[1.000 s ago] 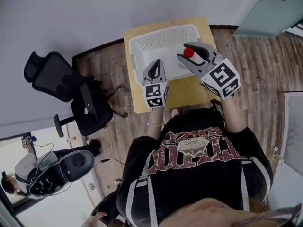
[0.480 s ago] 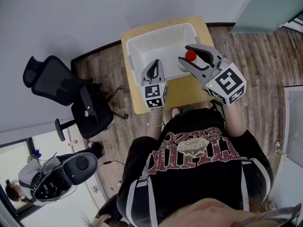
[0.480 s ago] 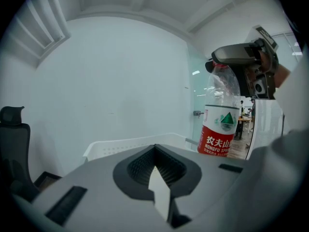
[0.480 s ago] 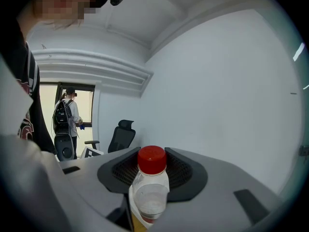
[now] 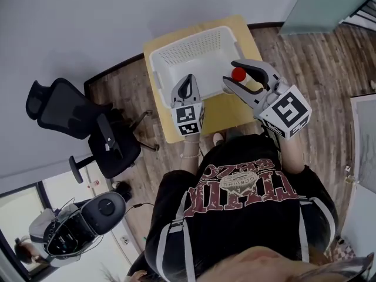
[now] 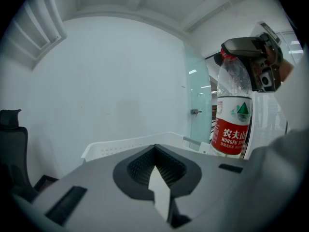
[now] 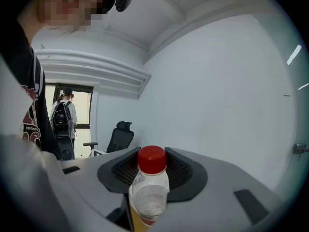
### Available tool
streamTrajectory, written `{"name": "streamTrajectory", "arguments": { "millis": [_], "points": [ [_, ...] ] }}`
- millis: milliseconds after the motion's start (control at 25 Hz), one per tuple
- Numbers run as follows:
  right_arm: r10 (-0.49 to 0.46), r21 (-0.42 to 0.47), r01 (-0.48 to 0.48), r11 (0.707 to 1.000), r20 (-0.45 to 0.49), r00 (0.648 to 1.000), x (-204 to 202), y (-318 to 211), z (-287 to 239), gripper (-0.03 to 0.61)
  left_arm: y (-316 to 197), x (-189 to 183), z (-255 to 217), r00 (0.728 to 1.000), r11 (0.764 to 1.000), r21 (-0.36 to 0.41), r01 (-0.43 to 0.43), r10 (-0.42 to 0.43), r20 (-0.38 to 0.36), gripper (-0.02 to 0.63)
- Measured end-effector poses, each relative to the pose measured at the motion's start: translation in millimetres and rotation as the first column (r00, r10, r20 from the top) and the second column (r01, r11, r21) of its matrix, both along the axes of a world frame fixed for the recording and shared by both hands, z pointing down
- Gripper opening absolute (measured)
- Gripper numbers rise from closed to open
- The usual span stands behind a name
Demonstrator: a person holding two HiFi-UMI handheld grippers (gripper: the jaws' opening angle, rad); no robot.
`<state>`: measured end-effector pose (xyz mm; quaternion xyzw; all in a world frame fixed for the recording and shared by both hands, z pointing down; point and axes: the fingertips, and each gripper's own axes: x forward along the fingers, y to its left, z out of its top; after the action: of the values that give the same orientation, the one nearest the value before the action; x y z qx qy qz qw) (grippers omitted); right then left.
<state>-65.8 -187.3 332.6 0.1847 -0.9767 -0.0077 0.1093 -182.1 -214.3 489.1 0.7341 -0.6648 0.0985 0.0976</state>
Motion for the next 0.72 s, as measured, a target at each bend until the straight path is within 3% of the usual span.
{"name": "streamTrajectory", "arguments": {
  "millis": [720],
  "points": [
    [0.070,-0.025,-0.069,0.997,0.005,0.998,31,12,6,0.166,-2,9,4,0.996,0.998,-0.018,-0.060,0.061,0.064,0.046]
  ]
}}
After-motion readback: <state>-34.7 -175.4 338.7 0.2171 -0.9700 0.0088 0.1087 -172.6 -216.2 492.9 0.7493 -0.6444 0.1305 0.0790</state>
